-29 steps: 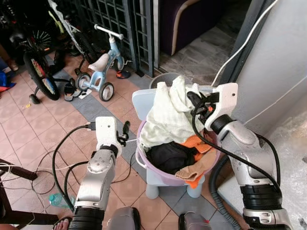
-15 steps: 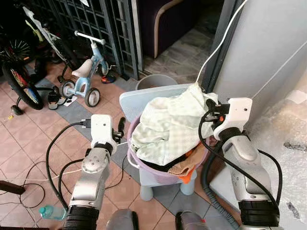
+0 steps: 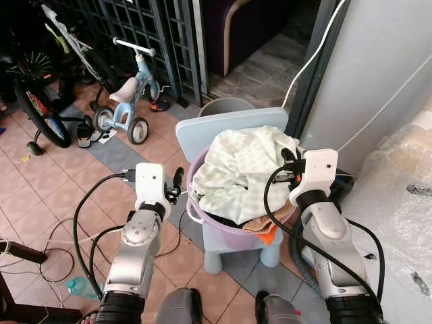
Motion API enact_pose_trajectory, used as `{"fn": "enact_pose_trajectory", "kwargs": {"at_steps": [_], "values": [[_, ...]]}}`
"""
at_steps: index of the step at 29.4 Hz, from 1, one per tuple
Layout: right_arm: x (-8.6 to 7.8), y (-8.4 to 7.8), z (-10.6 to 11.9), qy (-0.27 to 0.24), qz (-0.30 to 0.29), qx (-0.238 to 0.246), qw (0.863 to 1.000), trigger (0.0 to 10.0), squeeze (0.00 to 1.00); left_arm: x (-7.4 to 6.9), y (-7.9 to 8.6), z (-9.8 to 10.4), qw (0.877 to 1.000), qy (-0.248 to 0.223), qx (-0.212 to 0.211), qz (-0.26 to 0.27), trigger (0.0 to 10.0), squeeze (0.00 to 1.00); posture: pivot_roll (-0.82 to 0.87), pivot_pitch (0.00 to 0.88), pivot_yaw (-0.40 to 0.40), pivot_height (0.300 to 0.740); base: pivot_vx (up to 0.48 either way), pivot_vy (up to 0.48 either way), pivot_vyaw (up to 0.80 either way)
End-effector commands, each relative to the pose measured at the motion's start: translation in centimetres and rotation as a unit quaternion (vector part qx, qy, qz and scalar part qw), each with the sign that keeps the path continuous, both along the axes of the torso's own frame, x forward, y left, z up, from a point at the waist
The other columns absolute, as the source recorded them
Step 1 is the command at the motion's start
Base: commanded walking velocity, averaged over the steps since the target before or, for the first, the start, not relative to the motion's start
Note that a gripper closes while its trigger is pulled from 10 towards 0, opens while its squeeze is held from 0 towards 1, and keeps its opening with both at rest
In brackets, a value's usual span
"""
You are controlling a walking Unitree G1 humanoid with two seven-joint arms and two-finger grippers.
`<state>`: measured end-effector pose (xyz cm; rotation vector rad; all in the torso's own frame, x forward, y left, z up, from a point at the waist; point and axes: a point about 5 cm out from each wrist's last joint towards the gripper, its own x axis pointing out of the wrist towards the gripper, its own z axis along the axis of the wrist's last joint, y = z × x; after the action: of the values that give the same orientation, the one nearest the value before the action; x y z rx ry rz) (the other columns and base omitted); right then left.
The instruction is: Clothes washing
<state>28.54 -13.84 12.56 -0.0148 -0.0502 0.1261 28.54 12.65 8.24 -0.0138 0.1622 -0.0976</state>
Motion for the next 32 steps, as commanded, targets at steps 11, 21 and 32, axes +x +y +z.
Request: {"fn": "enact_pose_trajectory", "kwargs": {"at_steps": [11, 21, 32], "values": [[0.9, -0.6, -2.1, 0.022, -0.043, 0.018, 0.999, 10.0, 0.00, 0.3, -1.1, -1.4, 0.998, 0.047, -0.038, -0.021, 10.0, 0.00, -0.04, 0.103, 0.108, 0.740, 0.000, 0.000, -0.43], [1.6, -0.8, -0.7, -0.008, -0.048, -0.004, 0.999, 10.0, 0.00, 0.7, -1.7, -0.4, 0.999, 0.008, -0.035, -0.033, 10.0, 0.00, -0.05, 0.086, 0.085, 0.740, 0.000, -0.094, -0.80], [2.1, -1.3, -0.6, -0.016, -0.057, -0.011, 0.998, 10.0, 0.00, 0.7, -1.6, -0.4, 0.999, 0.006, -0.035, -0.031, 10.0, 0.00, -0.05, 0.080, 0.086, 0.740, 0.000, -0.318, -0.80]]}}
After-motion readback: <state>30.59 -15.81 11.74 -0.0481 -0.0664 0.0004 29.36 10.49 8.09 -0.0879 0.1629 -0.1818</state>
